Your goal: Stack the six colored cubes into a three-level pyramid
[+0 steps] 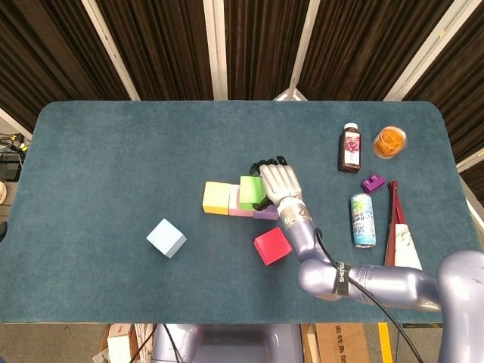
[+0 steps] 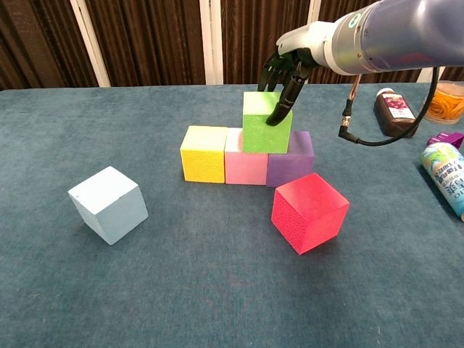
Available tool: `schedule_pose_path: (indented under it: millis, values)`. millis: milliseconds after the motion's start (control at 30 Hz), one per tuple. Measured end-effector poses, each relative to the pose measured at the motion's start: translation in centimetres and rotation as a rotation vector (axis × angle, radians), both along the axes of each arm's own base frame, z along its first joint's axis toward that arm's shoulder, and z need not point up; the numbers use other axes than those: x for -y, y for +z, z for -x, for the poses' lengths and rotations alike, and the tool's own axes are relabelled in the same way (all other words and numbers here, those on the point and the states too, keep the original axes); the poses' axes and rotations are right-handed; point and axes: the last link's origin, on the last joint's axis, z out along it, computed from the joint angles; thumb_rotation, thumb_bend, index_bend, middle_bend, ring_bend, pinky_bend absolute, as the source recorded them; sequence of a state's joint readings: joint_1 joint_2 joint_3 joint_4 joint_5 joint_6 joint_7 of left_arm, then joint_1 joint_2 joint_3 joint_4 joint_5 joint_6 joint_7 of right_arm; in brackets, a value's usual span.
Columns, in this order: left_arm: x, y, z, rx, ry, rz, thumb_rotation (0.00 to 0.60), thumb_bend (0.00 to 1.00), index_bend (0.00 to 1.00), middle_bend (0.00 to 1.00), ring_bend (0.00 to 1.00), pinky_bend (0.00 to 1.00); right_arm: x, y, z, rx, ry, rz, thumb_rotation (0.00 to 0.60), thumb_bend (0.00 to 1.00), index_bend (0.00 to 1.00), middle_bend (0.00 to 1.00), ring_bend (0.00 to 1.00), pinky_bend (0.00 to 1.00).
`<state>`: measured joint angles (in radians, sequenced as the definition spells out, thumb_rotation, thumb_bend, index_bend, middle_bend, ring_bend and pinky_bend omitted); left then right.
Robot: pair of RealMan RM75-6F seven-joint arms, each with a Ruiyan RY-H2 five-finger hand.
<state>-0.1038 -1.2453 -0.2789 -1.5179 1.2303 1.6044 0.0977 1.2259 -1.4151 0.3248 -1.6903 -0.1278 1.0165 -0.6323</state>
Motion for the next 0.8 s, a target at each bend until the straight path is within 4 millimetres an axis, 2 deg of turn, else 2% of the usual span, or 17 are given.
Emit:
schedule_pose_path:
  millis: [200,533,700,800]
  values:
    - [0.0,0.0,0.0,0.001,-0.001,-0.003,0.600,0.31,0.05,0.00,0.00,0.00,-0.3,0.1,-0.1,-0.026,0.015,-0.028,0.600,0.20,0.22,0.19,0.10,0.00]
    - [0.0,0.0,0.0,0.002,0.000,-0.004,0.600,0.31,0.05,0.00,0.00,0.00,-0.7,0.4,-0.5,-0.027,0.027,-0.033,0.600,0.20,0.08,0.09,0.05,0.00]
    - [-0.1,-0.1,0.0,0.001,-0.005,0.004,0.600,0.31,0.05,0.00,0.00,0.00,-1.2,1.1,-0.6,-0.016,0.031,-0.046,0.600,0.20,0.05,0.08,0.04,0.00]
    - [-0.1,-0.1,0.0,-0.003,-0.016,0.019,0.600,0.31,0.05,0.00,0.00,0.00,-1.6,2.1,-0.3,-0.006,0.036,-0.039,0.600,0.20,0.05,0.08,0.04,0.00]
